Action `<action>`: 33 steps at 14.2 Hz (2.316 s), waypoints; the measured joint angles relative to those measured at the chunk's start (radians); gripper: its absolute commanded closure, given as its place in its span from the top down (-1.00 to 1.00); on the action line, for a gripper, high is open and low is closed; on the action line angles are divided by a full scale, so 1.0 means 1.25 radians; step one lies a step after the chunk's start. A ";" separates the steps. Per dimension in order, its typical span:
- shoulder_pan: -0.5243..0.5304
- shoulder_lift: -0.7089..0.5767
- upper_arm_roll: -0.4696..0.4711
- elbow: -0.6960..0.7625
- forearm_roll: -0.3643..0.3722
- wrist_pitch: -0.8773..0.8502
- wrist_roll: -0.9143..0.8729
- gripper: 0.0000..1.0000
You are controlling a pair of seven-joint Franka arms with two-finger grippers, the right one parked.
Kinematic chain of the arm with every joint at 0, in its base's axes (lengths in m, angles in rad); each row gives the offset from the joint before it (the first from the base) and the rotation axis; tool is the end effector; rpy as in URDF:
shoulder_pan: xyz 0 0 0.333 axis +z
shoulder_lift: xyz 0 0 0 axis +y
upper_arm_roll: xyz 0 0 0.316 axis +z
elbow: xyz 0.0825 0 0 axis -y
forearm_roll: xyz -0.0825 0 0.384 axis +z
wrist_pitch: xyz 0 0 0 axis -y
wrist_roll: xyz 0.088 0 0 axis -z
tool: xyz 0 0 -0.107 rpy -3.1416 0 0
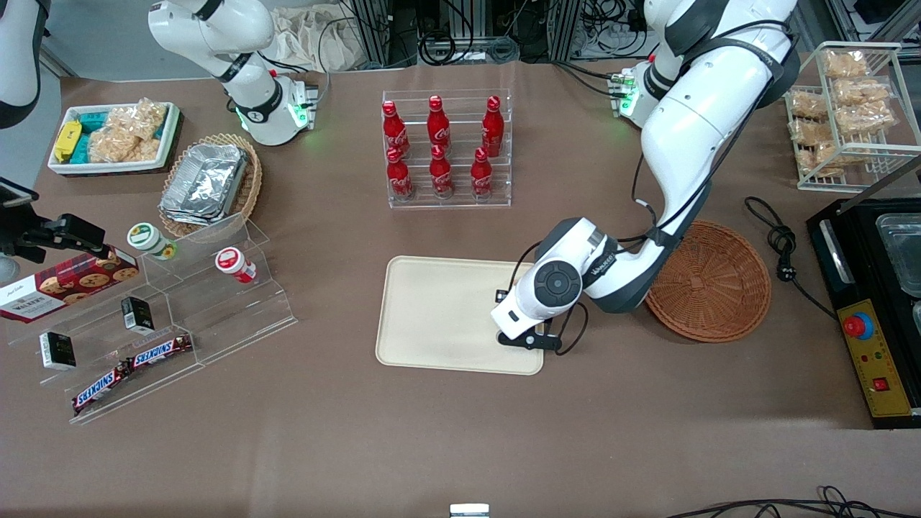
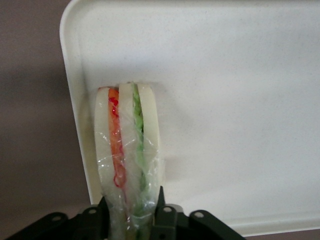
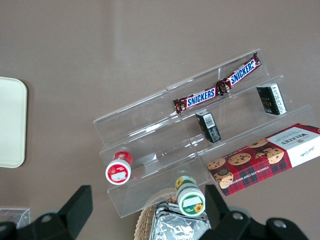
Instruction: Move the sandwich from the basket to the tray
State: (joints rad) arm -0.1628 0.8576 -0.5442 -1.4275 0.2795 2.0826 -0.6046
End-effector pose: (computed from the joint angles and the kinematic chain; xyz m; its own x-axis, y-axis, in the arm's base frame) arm 0.5966 -0.3932 0.2256 0.9803 -0.1154 -0.1601 -0.1004 -0.9900 0.0987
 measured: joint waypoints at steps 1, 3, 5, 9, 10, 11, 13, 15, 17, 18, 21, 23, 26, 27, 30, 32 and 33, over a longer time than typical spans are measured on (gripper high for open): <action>0.000 0.000 0.000 0.004 0.000 -0.004 -0.003 0.98; 0.000 -0.004 -0.001 0.017 0.001 -0.036 -0.014 0.98; 0.000 -0.023 -0.001 0.043 0.004 -0.096 -0.021 0.98; 0.042 -0.122 0.001 0.092 0.007 -0.220 -0.014 0.96; 0.065 -0.155 0.001 0.096 0.008 -0.268 0.012 0.95; 0.086 -0.191 0.002 0.099 0.008 -0.318 0.042 0.96; 0.135 -0.260 0.003 0.100 0.009 -0.383 0.082 0.97; 0.187 -0.311 0.003 0.100 0.008 -0.420 0.098 0.98; 0.226 -0.338 0.003 0.098 0.008 -0.441 0.107 0.98; 0.236 -0.345 0.004 0.097 0.008 -0.443 0.110 0.98; 0.267 -0.355 0.004 0.096 0.008 -0.450 0.143 0.98; 0.299 -0.370 0.004 0.096 0.008 -0.472 0.221 0.99; 0.375 -0.393 0.004 0.096 -0.003 -0.482 0.322 0.99; 0.398 -0.398 0.004 0.096 -0.008 -0.482 0.350 0.99; 0.389 -0.411 0.061 0.096 -0.036 -0.486 0.422 0.99; 0.285 -0.429 0.214 0.095 -0.105 -0.489 0.465 0.99; 0.217 -0.438 0.306 0.095 -0.135 -0.489 0.482 0.99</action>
State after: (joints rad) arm 0.1086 0.3099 -0.1620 -1.3087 0.1104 1.4711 -0.0020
